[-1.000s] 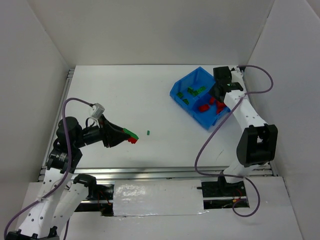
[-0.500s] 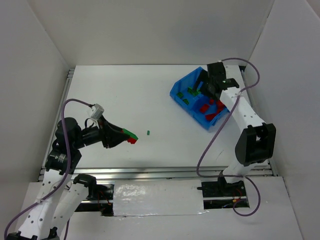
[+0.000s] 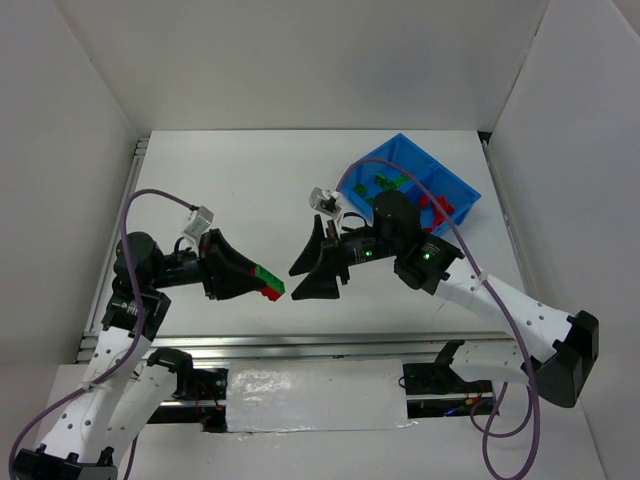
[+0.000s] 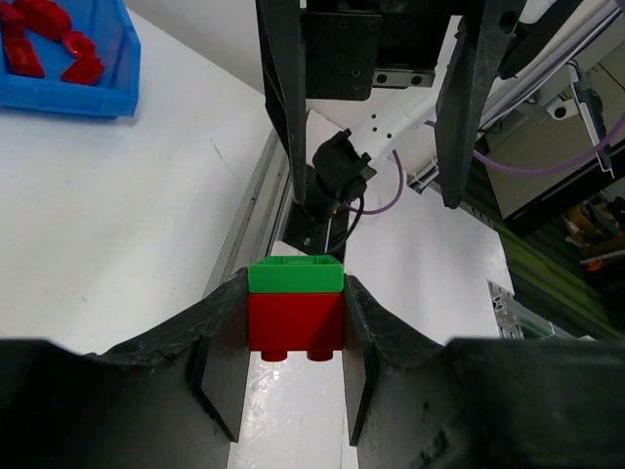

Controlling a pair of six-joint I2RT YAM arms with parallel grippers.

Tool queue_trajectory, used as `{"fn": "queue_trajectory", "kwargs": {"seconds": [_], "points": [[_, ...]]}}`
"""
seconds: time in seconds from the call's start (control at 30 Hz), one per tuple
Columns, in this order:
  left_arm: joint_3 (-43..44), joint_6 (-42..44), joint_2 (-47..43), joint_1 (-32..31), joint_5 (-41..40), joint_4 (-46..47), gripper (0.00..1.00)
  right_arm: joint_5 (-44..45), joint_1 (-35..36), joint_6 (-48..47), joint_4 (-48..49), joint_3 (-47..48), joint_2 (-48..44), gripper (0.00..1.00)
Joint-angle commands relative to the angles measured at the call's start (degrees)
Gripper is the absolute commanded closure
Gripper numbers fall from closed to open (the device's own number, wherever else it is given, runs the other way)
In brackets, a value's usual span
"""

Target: Sort the legos into containers by color

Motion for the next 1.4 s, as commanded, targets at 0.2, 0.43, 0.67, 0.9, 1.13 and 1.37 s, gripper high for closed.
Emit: {"fn": "queue_trajectory", "kwargs": {"seconds": [0.2,0.43,0.67,0.9,1.13,1.37], "points": [[0.1,-2.3,-0.4,-0.3,3.9,6.2,1.00,0.3,3.6,-1.1,7.6,4.1,6.4,0.25],[0.2,-1.7,-0.5,-0.3,3.9,5.4,1.00,1.4,4.5,-1.5,8.1,6.3,8.7,0.31],[0.8,-0.3,-0.2,-0.3,2.7,3.3,1.00,0.1,6.1,-3.1,6.9,7.4,10.3,0.47],[1.3,0.4,-0.2,-0.3,2.1,2.3,1.00,-0.9,6.3,-4.0,6.2,6.5,11.0,0.57],[1.4,0.8,-0.2,-0.3,1.4,1.4,1.00,-0.8,6.3,-6.7,3.9,6.1,11.0,1.00],[1.4,0.9,0.0,-0.3,2.1,1.5,1.00,-4.0,0.6,-3.6,10.1,1.0,6.6,1.00]]}}
